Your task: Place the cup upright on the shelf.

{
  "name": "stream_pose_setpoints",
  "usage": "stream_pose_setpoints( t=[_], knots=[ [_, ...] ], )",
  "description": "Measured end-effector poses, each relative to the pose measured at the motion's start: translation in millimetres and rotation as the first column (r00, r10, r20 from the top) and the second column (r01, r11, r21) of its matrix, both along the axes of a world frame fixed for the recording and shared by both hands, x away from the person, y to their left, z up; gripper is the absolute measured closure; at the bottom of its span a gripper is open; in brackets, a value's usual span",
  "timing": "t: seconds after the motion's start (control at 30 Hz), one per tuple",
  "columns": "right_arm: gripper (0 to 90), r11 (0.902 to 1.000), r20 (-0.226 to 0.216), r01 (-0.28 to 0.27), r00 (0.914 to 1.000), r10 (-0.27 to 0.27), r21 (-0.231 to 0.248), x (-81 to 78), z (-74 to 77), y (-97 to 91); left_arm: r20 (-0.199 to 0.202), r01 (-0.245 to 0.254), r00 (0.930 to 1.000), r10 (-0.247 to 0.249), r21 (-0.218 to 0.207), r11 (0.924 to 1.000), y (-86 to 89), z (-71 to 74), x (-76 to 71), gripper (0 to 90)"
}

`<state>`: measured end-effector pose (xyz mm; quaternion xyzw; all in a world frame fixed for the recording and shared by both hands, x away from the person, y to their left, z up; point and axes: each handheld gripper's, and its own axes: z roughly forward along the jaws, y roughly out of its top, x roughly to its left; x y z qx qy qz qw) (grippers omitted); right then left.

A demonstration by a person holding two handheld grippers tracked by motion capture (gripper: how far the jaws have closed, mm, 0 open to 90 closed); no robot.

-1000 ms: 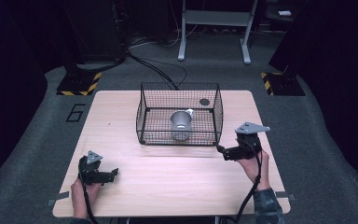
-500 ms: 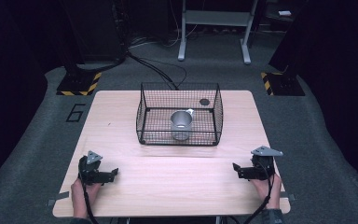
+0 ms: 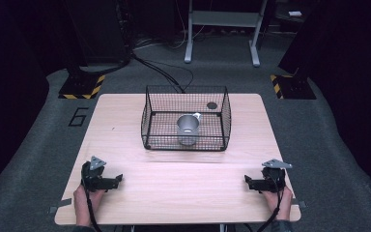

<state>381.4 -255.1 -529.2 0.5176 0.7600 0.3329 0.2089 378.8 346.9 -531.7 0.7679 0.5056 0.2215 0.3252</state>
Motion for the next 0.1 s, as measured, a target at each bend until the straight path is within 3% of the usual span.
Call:
stream_pose_setpoints(
  t=[0.1],
  knots=[
    [0.0, 0.9996, 0.006, 0.007, 1.0000, -0.007, -0.026, 0.7, -1.1, 3.2, 0.001, 0.000, 1.0000, 0.000, -0.001, 1.0000, -0.1, -0.1, -0.1, 0.5]
  ],
)
